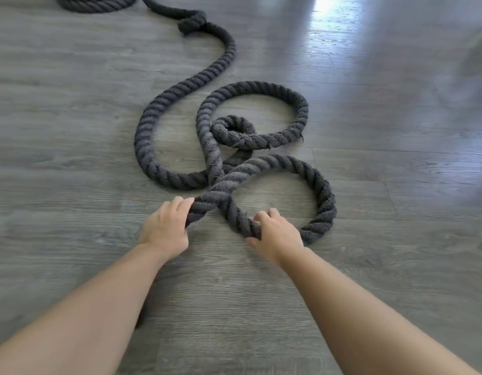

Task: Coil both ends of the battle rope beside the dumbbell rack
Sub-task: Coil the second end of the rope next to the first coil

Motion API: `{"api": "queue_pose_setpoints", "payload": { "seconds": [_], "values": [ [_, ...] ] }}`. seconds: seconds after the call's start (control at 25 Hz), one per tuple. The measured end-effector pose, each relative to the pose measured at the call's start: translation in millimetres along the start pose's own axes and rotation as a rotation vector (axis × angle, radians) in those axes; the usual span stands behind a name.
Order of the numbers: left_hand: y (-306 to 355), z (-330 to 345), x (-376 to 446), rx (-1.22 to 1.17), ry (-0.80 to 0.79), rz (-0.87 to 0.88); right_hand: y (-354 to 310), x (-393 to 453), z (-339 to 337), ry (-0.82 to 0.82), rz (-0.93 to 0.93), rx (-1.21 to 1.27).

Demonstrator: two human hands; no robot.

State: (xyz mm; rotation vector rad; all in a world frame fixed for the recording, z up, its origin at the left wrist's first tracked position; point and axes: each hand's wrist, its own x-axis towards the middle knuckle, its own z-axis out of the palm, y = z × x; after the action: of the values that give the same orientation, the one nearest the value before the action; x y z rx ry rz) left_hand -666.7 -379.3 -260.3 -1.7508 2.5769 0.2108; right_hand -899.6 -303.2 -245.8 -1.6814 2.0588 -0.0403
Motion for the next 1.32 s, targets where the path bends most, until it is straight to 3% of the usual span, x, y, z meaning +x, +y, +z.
{"api": "queue_pose_setpoints", "payload": {
  "seconds": [0.08,0.16,0.28,0.32,0.36,0.48,0.6,0.64,0.72,0.8,0.92,1.04,1.12,1.2,1.32],
  "values": [
    [-7.2,0.5,-1.6,0.079,0.018,0.064,-5.9,-2.1,2.7,0.009,0.032,-0.037],
    [-16.3,0.7,-4.1,0.099,0.091,0.134,-8.1,-1.6,7.3,0.074,0.180,0.126],
    [-19.6,5.0,-17.0,0.093,0.346,0.363,-14.3,11.2,-6.6,0.154,0.625,0.935],
    [-15.0,6.6,-22.0,0.102,0.437,0.456,-21.2,17.4,-15.0,0.165,0.705,1.121],
    [-8.0,6.4,-25.3,0.107,0.503,0.536,-25.0,22.9,-20.1,0.172,0.721,1.132],
    [6.1,-5.3,-15.4,0.165,0.617,0.743,-18.0,33.7,-17.3,0.271,0.541,0.440],
    [2.5,-23.5,9.9,0.277,0.696,0.900,9.6,23.3,-10.6,0.609,-0.006,-0.163],
    [3.1,-31.5,18.9,0.299,0.733,0.939,19.4,23.2,-7.9,0.671,-0.218,-0.234],
    [13.2,-48.4,37.5,0.315,0.772,0.957,22.1,23.0,-12.3,0.581,-0.510,-0.162],
    [34.4,-59.3,53.6,0.312,0.779,0.916,10.3,25.2,-27.4,0.497,-0.465,-0.172],
    [74.1,-55.9,66.3,0.138,0.679,0.578,3.2,36.4,-60.4,0.353,-0.150,-0.085],
    [119.8,-31.0,57.5,-0.067,0.367,0.225,26.2,35.9,-76.0,0.261,0.076,0.147],
    [140.3,-5.5,47.7,-0.137,0.172,0.159,51.2,26.2,-63.9,0.179,0.187,0.313],
    [143.0,15.4,36.6,0.006,-0.021,0.194,76.3,14.9,-41.3,0.101,0.254,0.365],
    [118.1,32.5,16.7,0.179,-0.213,0.177,115.5,-3.4,-21.6,-0.006,0.339,0.219]
  ]
}}
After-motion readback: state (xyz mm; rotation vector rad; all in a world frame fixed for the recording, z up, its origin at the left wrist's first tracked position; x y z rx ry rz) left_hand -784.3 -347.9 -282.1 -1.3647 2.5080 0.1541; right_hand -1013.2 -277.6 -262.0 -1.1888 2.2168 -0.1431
